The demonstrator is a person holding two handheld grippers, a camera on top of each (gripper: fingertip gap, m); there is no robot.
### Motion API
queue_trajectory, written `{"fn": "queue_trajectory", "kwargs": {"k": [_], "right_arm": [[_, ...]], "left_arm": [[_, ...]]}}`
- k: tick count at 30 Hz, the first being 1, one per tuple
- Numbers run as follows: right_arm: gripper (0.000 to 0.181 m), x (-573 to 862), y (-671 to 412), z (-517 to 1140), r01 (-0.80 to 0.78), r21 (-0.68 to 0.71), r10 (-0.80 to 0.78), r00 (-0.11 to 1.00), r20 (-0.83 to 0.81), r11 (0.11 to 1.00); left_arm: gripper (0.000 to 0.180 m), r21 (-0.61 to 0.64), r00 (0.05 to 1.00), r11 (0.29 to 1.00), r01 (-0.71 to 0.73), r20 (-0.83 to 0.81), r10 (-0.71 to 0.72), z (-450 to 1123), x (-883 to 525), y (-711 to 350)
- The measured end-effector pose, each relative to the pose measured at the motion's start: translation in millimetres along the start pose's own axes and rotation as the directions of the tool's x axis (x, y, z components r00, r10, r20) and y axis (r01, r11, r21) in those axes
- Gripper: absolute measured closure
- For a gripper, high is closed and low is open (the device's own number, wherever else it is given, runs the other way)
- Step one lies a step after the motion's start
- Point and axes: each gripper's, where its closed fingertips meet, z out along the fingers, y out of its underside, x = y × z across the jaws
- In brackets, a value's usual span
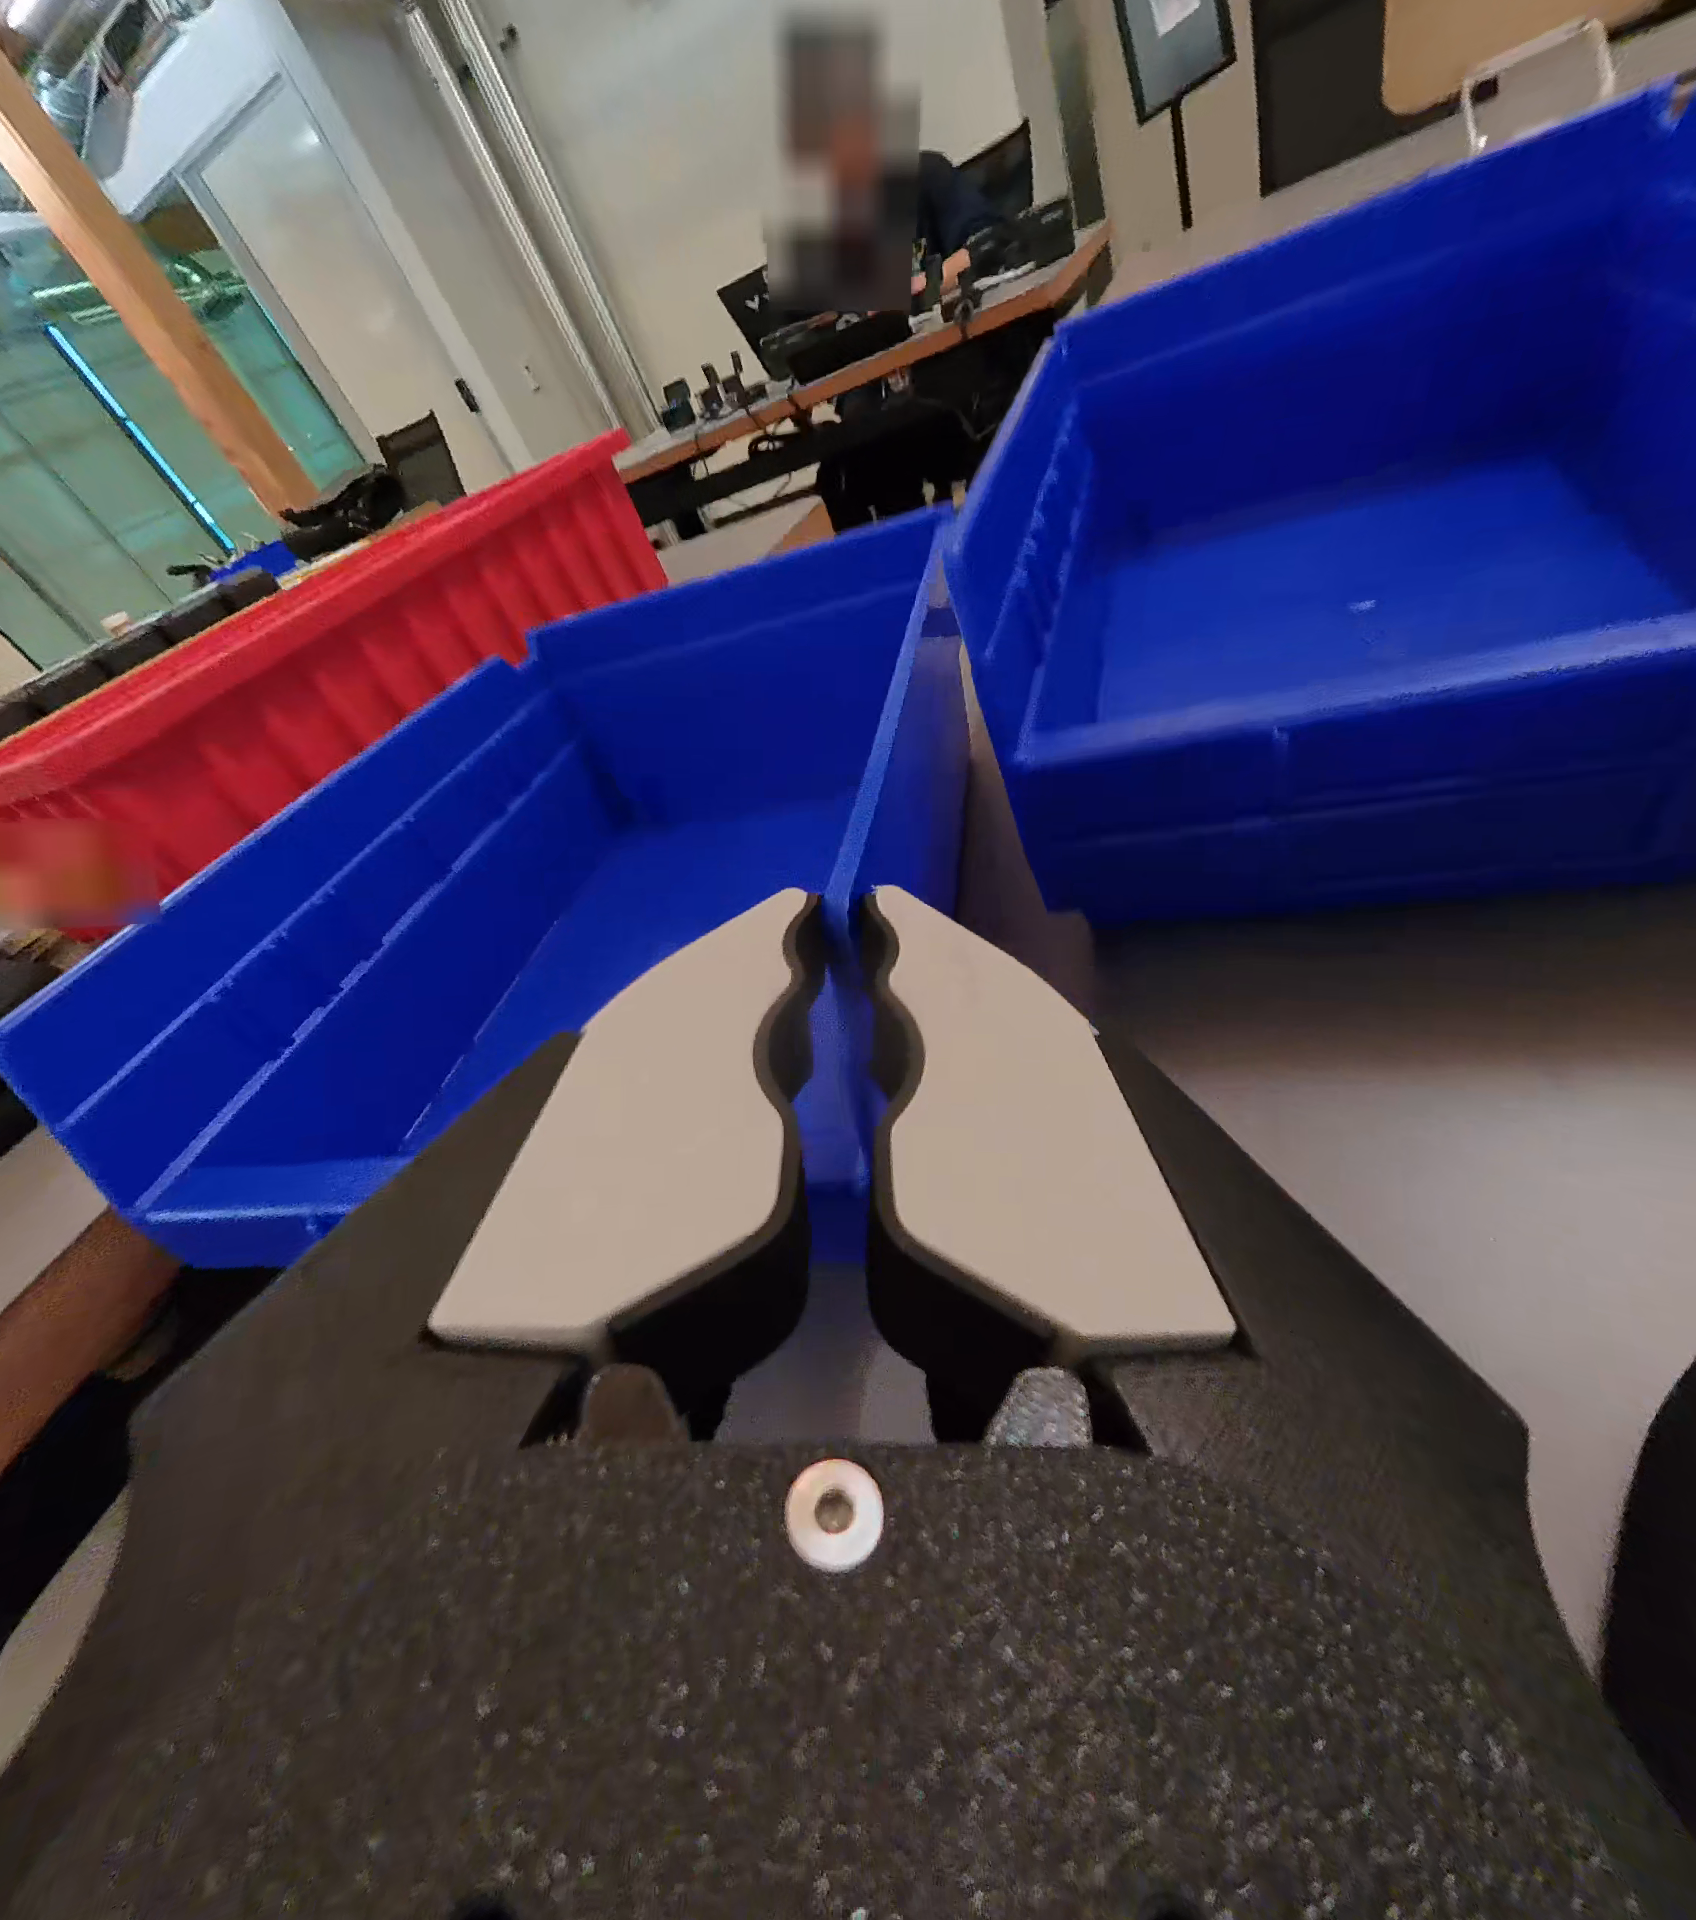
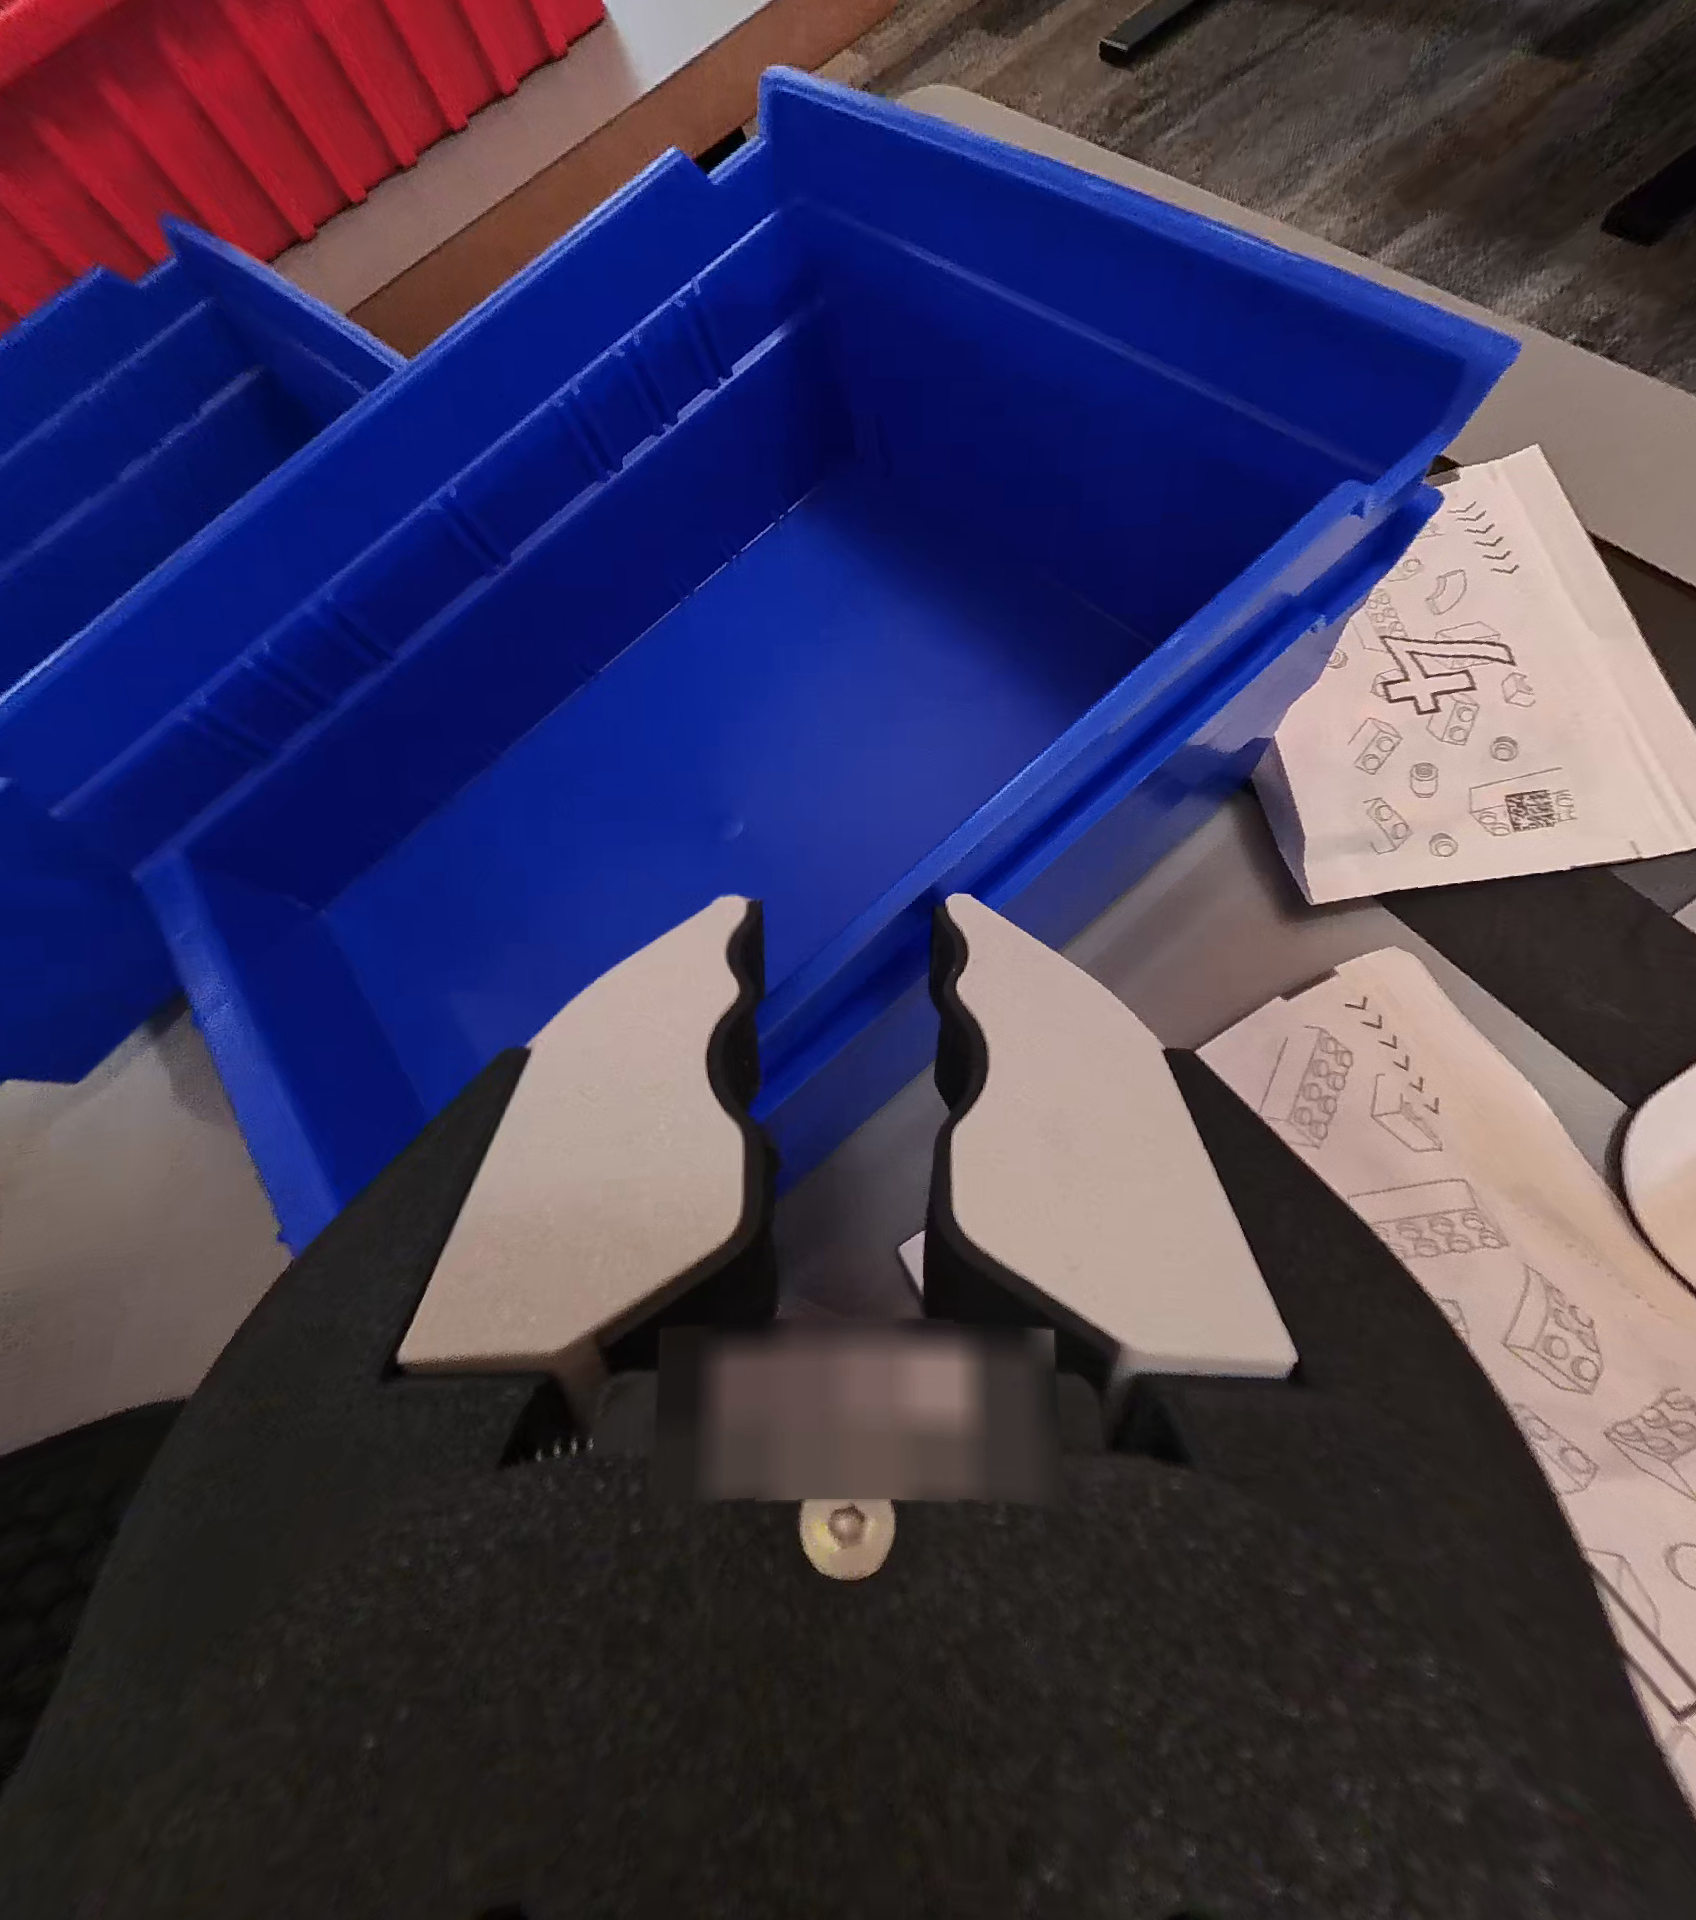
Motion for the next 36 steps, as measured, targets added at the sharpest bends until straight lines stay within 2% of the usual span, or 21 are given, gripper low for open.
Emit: {"fn": "queue_trajectory", "kwargs": {"k": [3, 6, 9, 10, 13, 16, 18, 19, 20, 22, 29, 36], "right_arm": [[0.147, -6.8, 3.0, -4.8, 0.012, -0.003, -0.012, 1.0, 0.029, 1.0], [0.142, -15.4, 8.7, -9.3, -0.008, -0.013, 0.009, 0.997, 0.074, 1.0], [0.141, -18.4, 13.8, -15.0, -0.004, -0.018, 0.005, 0.997, 0.078, 1.0], [0.14, -20.3, 14.6, -16.2, -0.004, -0.018, 0.006, 0.997, 0.083, 1.0], [0.139, -25.5, 17.8, -17.0, 0.011, -0.031, -0.008, 0.996, 0.088, 0.999], [0.137, -29.8, 22.5, -16.4, 0.024, -0.048, -0.02, 0.996, 0.088, 0.999], [0.138, -32.0, 23.4, -14.3, 0.022, -0.05, -0.018, 0.996, 0.09, 0.998], [0.138, -32.1, 23.6, -14.3, 0.019, -0.054, -0.014, 0.996, 0.089, 0.998], [0.138, -31.9, 23.9, -14.6, 0.018, -0.055, -0.013, 0.996, 0.087, 0.998], [0.139, -31.5, 23.6, -14.7, 0.012, -0.054, -0.008, 0.996, 0.084, 0.998], [0.143, -31.7, 24.1, -15.2, -0.004, -0.024, 0.006, 0.997, 0.074, 1.0], [0.135, -40.5, 30.2, -18.6, 0.015, -0.074, -0.009, 0.997, 0.075, 0.997]], "left_arm": [[0.172, 0.011, 0.999, 0.999, -0.032, -0.004, 0.032, -10.0, 4.9, 3.2], [0.163, 0.091, 0.998, 0.994, -0.059, -0.02, 0.062, -31.4, 0.2, -15.3], [0.169, 0.14, 0.999, 0.99, 0.033, 0.002, -0.033, -47.5, -51.0, -42.2], [0.168, 0.123, 0.998, 0.991, 0.051, 0.024, -0.054, -45.6, -77.5, -45.8], [0.148, 0.027, 0.995, 0.995, 0.092, 0.036, -0.093, -18.5, -152.7, -36.2], [0.125, -0.17, 0.995, 0.984, 0.057, -0.074, -0.07, 27.8, -183.9, 8.0], [0.12, -0.266, 0.985, 0.964, 0.009, -0.163, -0.055, 48.5, -179.4, 33.0], [0.121, -0.29, 0.982, 0.957, -0.018, -0.187, -0.038, 54.7, -176.3, 40.7], [0.132, -0.303, 0.982, 0.952, -0.052, -0.191, -0.008, 59.1, -175.3, 46.6], [0.167, -0.32, 0.987, 0.94, -0.121, -0.143, 0.078, 63.1, -181.8, 54.5], [0.17, -0.324, 1.0, 0.946, 0.011, -0.015, -0.016, 18.1, -182.5, 54.3], [0.171, -0.314, 0.992, 0.942, 0.116, 0.08, -0.095, -28.4, -169.2, 60.0]]}}
